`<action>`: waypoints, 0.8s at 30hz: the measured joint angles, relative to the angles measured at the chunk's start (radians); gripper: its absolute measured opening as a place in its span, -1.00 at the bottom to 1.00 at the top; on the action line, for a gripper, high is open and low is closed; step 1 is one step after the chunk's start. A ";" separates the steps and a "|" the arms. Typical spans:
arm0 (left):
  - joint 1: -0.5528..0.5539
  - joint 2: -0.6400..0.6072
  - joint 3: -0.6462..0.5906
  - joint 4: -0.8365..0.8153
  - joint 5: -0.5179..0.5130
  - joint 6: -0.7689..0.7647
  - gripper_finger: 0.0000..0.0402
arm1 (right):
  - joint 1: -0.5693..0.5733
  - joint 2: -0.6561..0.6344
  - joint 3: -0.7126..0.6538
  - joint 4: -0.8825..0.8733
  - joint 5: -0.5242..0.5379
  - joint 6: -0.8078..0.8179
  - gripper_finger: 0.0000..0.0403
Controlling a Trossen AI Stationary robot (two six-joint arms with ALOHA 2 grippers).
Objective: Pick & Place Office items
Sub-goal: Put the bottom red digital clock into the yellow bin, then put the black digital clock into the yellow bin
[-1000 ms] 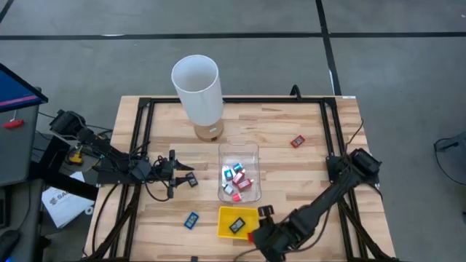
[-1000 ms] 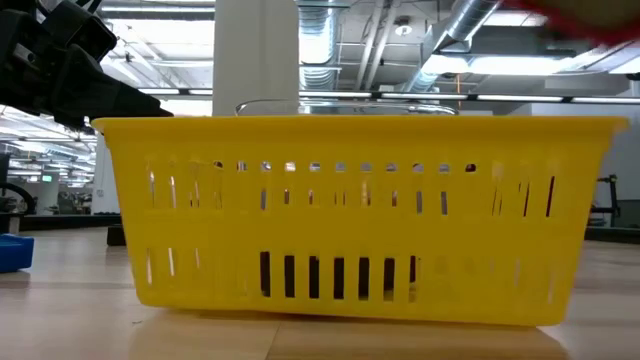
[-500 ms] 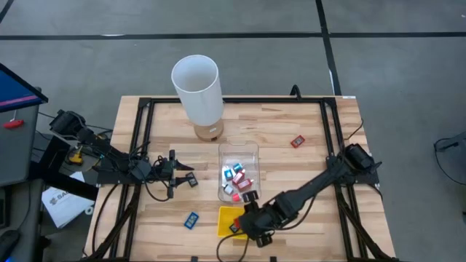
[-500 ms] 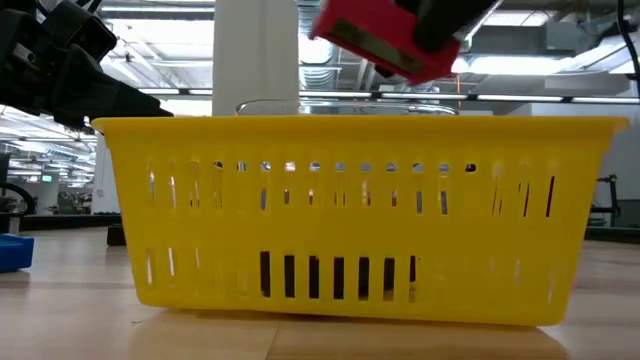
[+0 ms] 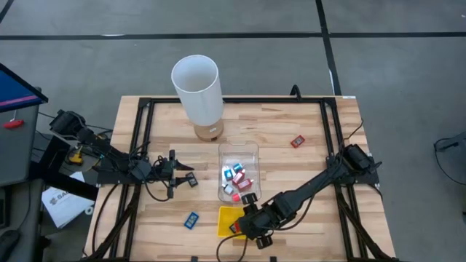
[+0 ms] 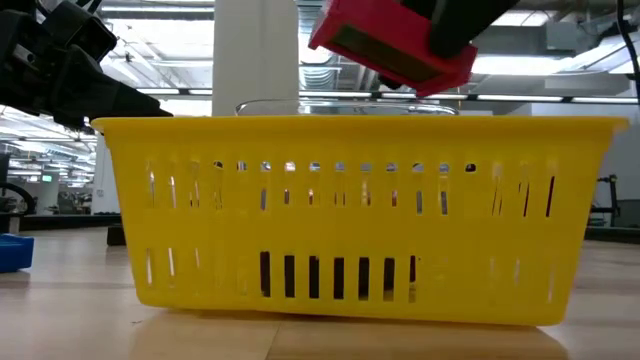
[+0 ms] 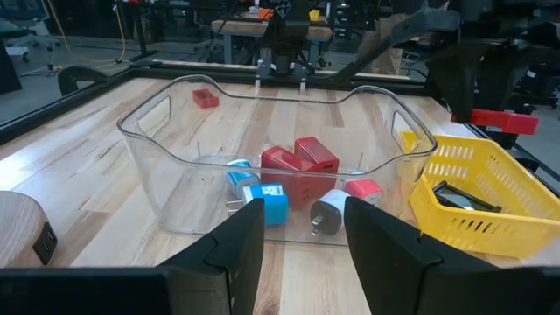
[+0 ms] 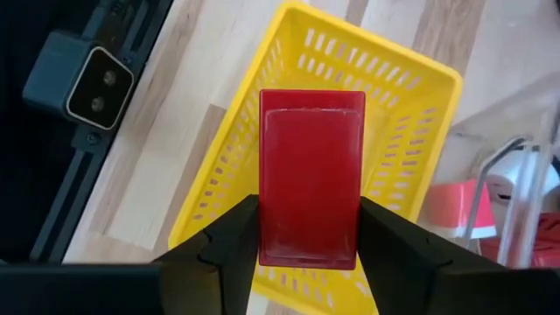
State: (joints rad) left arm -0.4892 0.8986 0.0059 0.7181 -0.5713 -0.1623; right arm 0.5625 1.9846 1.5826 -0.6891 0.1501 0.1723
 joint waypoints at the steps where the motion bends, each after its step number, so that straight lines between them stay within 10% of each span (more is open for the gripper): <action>1: 0.000 0.000 0.000 0.000 0.000 0.000 -0.23 | 0.000 0.000 0.000 0.001 -0.001 0.001 -0.13; 17: -0.040 0.000 0.000 -0.023 0.005 0.002 -0.13 | 0.021 -0.026 0.000 -0.277 -0.012 0.185 -0.07; 24: -0.088 0.001 0.047 -0.053 0.282 -0.054 0.00 | 0.141 -0.030 0.000 -0.427 0.068 0.381 -0.11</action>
State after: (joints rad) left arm -0.5768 0.8991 0.0525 0.6655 -0.2895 -0.2163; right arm 0.7039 1.9549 1.5823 -1.1161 0.2183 0.5535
